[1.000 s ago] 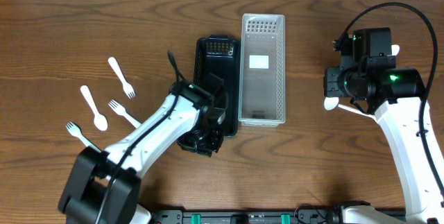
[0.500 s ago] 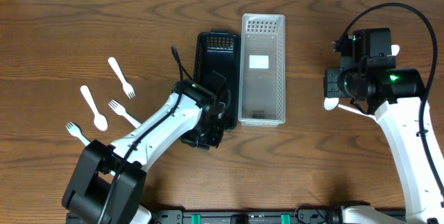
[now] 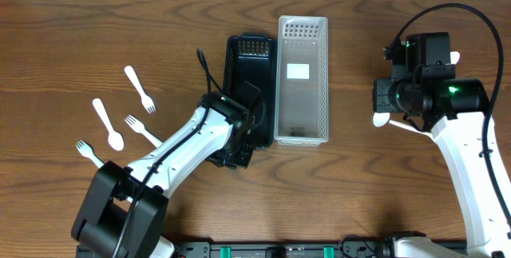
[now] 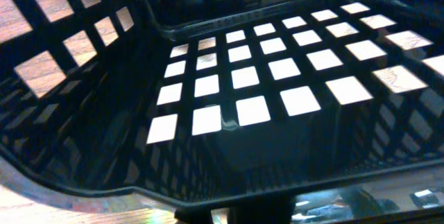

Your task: Pack container

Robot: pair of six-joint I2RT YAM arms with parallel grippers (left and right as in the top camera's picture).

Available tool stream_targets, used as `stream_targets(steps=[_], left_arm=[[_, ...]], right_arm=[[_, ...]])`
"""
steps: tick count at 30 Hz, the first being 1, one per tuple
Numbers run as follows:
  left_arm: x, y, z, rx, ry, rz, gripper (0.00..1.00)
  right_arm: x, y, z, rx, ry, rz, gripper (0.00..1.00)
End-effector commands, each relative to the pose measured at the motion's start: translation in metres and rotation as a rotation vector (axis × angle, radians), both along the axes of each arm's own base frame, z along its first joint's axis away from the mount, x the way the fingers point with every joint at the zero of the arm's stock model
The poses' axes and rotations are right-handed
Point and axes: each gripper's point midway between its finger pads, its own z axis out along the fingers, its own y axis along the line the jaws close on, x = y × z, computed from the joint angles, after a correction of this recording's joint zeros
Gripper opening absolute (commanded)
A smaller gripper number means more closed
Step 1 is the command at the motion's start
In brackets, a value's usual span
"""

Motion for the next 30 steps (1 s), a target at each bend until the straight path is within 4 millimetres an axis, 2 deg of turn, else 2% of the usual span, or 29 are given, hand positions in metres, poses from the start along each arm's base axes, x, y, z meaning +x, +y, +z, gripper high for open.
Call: stream_targets(steps=[1, 5, 8, 11, 12, 14, 16, 17, 18, 19, 21, 22, 25, 30], left_arm=[[-0.004, 0.007, 0.000, 0.035, 0.010, -0.014, 0.06], [-0.016, 0.013, 0.007, 0.065, 0.040, -0.013, 0.06], [-0.018, 0.015, 0.017, 0.080, -0.001, -0.012, 0.06], [-0.016, 0.015, 0.035, 0.058, -0.076, 0.011, 0.06], [-0.014, 0.014, 0.047, 0.026, -0.121, 0.026, 0.06], [-0.011, 0.017, 0.065, -0.005, -0.201, 0.053, 0.06], [-0.005, 0.025, 0.086, -0.014, -0.306, 0.076, 0.06], [-0.002, 0.030, 0.095, -0.012, -0.358, 0.081, 0.15], [0.001, 0.037, 0.106, -0.006, -0.421, 0.089, 0.30], [0.003, 0.042, 0.115, -0.005, -0.470, 0.097, 0.46], [0.005, 0.049, 0.132, -0.019, -0.556, 0.115, 0.67], [0.005, 0.052, 0.138, -0.035, -0.583, 0.123, 0.74], [0.004, 0.061, 0.154, -0.071, -0.641, 0.168, 0.91], [0.005, 0.080, 0.166, -0.085, -0.695, 0.250, 0.98]], right_arm=[[0.001, -0.005, 0.003, -0.002, -0.004, -0.022, 0.02], [-0.001, -0.005, 0.002, -0.003, 0.003, -0.022, 0.06], [-0.002, -0.005, 0.002, -0.003, 0.008, -0.022, 0.13], [-0.005, -0.005, 0.000, -0.003, 0.023, -0.021, 0.18], [-0.008, -0.003, -0.001, 0.004, 0.034, -0.017, 0.13], [-0.011, -0.001, -0.002, 0.017, 0.051, -0.010, 0.11], [-0.014, 0.000, -0.004, 0.027, 0.065, -0.022, 0.21], [-0.015, -0.002, -0.004, 0.037, 0.071, -0.061, 0.18], [-0.016, -0.005, -0.005, 0.040, 0.076, -0.120, 0.16], [-0.017, -0.013, -0.005, 0.036, 0.079, -0.218, 0.24], [-0.016, -0.026, -0.003, 0.016, 0.060, -0.352, 0.56], [-0.013, -0.030, 0.000, 0.009, 0.042, -0.382, 0.69], [-0.001, -0.036, 0.021, 0.031, -0.016, -0.427, 0.81], [0.028, -0.063, 0.057, 0.059, -0.071, -0.518, 0.82]])
